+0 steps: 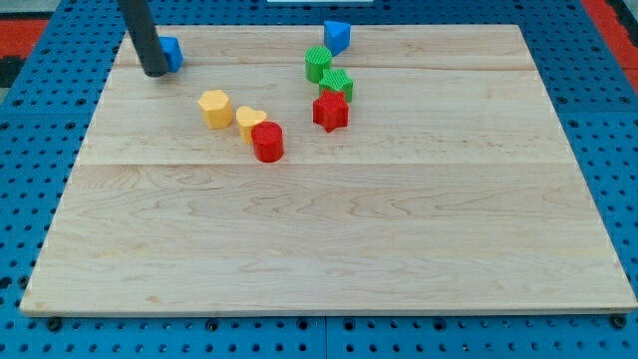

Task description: Place the blue cube to parallel left of triangle

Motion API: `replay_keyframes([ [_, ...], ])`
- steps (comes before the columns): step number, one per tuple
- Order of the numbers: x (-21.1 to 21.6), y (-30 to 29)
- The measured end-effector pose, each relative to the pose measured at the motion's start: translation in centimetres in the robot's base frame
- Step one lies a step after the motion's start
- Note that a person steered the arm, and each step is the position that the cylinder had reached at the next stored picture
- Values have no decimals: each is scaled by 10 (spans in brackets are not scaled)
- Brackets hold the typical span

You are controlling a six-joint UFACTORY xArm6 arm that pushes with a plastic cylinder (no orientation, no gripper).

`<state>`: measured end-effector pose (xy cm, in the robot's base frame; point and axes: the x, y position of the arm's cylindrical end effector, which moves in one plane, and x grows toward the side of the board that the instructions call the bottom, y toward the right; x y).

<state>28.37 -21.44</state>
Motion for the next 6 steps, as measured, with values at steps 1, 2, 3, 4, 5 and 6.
replay_keyframes([
  [1, -4, -41],
  [2, -34, -41],
  [3, -38, 12],
  [4, -37, 59],
  [5, -11, 15],
  [6, -9, 63],
])
